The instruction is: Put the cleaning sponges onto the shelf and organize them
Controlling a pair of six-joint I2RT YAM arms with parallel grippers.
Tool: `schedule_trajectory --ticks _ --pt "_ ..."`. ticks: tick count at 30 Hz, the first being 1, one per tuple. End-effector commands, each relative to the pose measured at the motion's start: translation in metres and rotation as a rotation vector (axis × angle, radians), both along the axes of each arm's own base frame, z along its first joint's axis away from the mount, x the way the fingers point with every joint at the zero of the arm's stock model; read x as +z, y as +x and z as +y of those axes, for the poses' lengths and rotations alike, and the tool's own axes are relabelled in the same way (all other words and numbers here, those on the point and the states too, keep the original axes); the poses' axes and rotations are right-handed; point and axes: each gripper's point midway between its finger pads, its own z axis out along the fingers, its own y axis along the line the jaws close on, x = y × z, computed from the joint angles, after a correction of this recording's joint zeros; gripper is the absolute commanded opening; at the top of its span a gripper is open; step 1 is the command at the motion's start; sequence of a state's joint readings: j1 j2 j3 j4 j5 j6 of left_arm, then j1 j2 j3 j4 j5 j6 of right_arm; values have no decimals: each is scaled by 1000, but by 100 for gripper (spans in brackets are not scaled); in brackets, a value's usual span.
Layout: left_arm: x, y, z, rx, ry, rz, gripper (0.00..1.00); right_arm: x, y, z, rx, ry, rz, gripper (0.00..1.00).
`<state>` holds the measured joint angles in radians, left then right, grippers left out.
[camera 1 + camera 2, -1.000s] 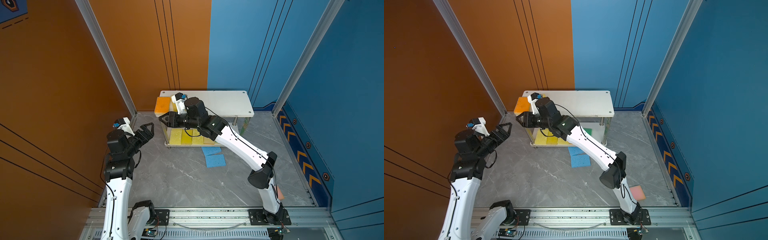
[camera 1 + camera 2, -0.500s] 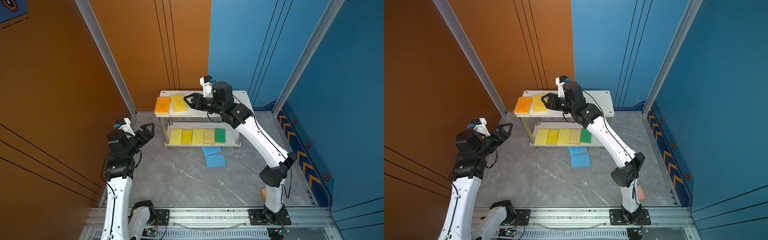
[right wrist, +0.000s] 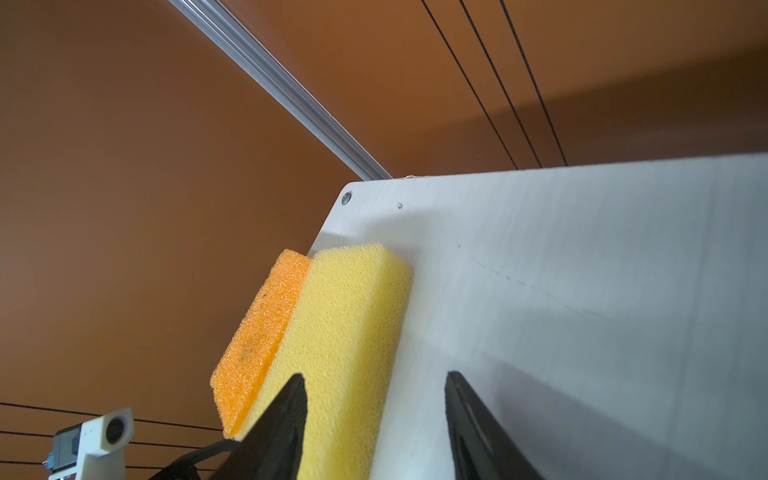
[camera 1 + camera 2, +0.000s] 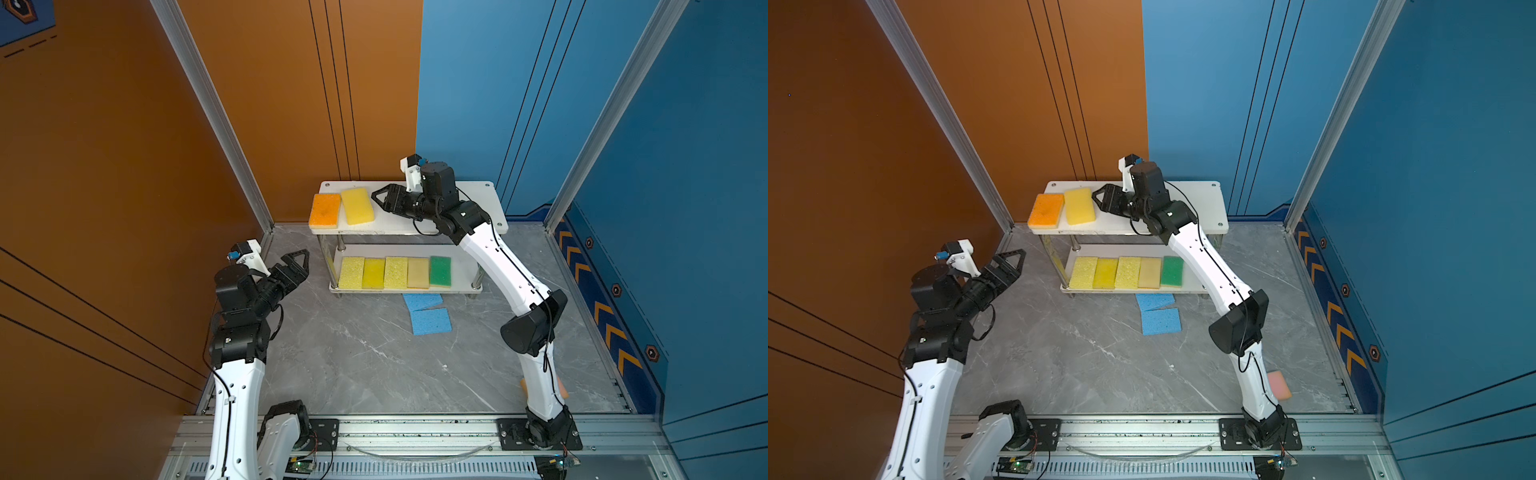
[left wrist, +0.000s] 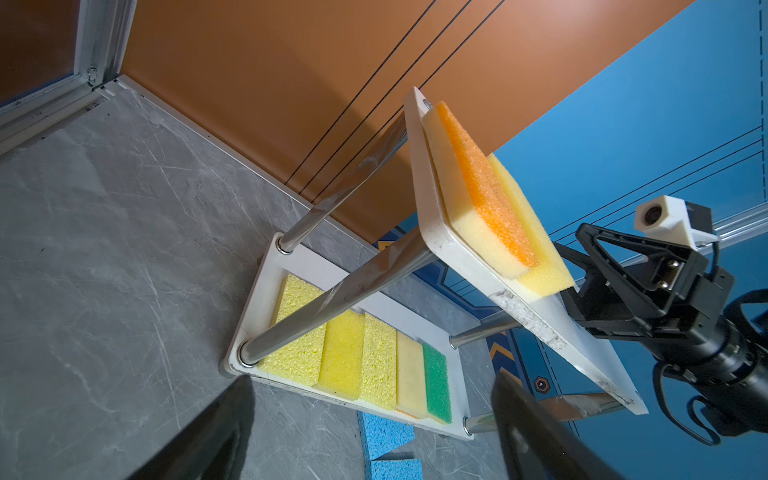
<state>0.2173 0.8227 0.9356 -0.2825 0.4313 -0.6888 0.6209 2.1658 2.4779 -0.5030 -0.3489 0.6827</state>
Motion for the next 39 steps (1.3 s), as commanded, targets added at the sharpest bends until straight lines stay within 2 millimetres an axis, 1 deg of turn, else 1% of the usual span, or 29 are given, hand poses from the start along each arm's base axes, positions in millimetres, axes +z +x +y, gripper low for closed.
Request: schedule_trajectory --ticks 1,7,16,18,20,21,25,33,34,37,39 --pt "-3 -4 -2 -20 4 3 90 -21 -2 12 43 3 80 56" --pt "-1 -4 -1 -17 -3 -2 90 -19 -13 23 80 9 87 55" --pt "-1 -5 -3 -23 -8 -6 90 -11 -38 36 125 4 83 55" --pt "0 -5 -3 -22 -6 -9 90 -9 -44 37 130 -2 81 55" --pt "0 -5 -3 -21 -6 -8 90 -8 -46 33 120 -10 78 55" --pt "0 -5 -3 -22 -8 -9 90 -8 -61 44 147 -16 76 55" --pt "0 -5 -3 -23 -12 -10 90 -4 -75 45 153 -31 64 55" --pt "0 -6 -3 -25 -12 -11 90 -13 -71 38 108 -69 75 56" --pt "0 -6 -3 -22 -12 -11 90 2 -76 31 101 -55 52 56" --pt "1 -4 -1 -14 -9 -14 89 4 -75 27 89 -61 47 56" --pt "5 0 6 9 -14 -21 89 7 -76 24 85 -62 42 56"
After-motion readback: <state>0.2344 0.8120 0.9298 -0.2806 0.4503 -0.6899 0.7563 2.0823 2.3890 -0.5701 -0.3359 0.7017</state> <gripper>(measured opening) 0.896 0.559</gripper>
